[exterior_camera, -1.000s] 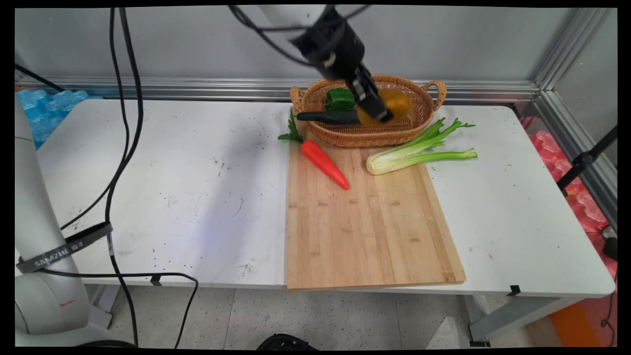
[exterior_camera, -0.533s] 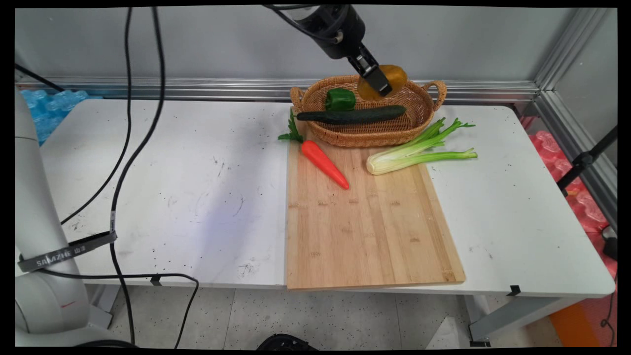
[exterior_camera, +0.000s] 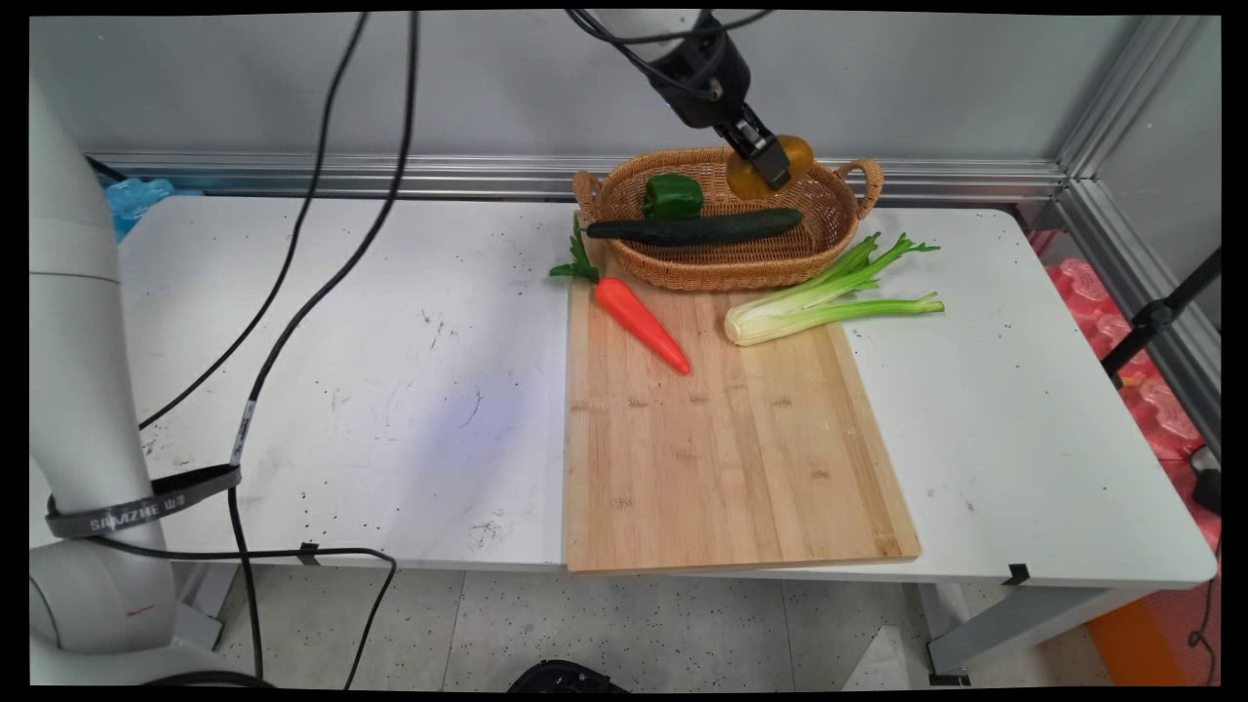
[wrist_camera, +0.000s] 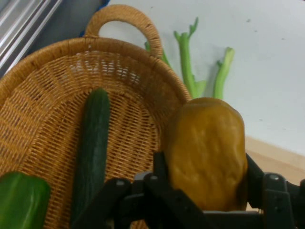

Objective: Place the picked object in the vegetable basket

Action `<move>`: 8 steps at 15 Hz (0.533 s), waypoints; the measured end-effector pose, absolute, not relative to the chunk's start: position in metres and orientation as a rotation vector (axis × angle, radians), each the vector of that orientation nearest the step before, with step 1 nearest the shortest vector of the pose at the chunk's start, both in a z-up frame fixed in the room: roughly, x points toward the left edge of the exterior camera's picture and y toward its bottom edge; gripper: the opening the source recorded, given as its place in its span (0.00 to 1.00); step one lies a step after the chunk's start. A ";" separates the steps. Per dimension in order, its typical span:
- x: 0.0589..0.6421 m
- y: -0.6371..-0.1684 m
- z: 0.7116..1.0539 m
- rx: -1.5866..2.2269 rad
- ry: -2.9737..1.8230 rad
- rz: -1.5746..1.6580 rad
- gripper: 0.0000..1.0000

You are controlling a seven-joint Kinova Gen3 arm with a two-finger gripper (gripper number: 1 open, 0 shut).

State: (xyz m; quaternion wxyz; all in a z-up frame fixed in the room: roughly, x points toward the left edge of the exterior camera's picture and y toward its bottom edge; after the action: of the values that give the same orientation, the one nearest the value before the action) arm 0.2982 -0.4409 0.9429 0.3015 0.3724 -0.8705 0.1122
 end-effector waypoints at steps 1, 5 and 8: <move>0.296 -0.449 0.936 1.005 -2.309 0.297 0.00; 0.286 -0.478 0.908 1.071 -2.313 0.289 0.00; 0.280 -0.495 0.889 1.112 -2.319 0.276 0.00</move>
State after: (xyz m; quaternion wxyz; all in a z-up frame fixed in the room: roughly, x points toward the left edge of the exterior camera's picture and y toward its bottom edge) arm 0.2799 -0.4950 0.8887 0.2740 0.4134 -0.8623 0.1027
